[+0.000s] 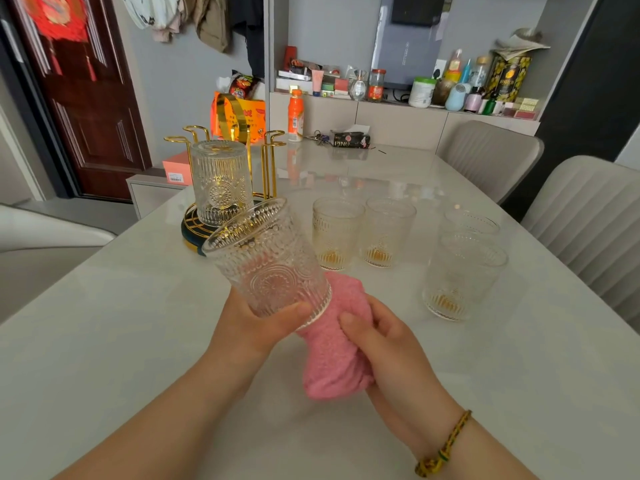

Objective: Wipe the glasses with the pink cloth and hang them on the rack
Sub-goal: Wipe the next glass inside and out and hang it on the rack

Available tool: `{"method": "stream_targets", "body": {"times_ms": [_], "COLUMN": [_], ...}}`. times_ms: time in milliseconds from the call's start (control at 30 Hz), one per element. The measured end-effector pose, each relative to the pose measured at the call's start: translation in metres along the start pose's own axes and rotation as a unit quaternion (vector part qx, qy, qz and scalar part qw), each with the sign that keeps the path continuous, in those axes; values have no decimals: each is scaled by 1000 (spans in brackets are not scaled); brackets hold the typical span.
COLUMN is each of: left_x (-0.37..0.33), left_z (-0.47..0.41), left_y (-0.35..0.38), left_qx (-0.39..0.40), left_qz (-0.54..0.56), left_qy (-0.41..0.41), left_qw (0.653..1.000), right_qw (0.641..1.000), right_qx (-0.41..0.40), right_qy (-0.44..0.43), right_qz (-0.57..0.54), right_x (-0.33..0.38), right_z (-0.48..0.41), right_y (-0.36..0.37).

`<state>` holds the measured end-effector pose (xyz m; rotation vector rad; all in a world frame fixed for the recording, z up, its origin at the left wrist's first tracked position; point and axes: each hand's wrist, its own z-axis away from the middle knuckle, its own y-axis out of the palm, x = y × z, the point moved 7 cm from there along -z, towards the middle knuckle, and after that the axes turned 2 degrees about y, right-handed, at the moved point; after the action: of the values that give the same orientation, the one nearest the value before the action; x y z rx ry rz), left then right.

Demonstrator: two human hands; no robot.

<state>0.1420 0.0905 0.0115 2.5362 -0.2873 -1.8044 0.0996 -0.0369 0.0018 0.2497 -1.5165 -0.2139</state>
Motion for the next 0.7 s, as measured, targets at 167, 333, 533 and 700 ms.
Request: {"method": "stream_targets", "body": {"times_ms": [167, 333, 533, 700], "left_x": [1, 1, -1, -3], "left_z": [-2, -1, 2, 3], "left_y": [-6, -9, -1, -3], "left_qx": [-31, -37, -15, 9], "left_qz": [-7, -26, -34, -24], "left_qy": [1, -12, -13, -2], "left_qw": [999, 999, 999, 1000], "right_qw": [995, 999, 1000, 995], "right_qx": [59, -36, -4, 73], "right_qy": [42, 27, 23, 55], "right_qz": [66, 21, -4, 48], "right_x": [-12, 6, 0, -20], "right_z": [1, 0, -3, -4], "right_y": [11, -12, -9, 10]}}
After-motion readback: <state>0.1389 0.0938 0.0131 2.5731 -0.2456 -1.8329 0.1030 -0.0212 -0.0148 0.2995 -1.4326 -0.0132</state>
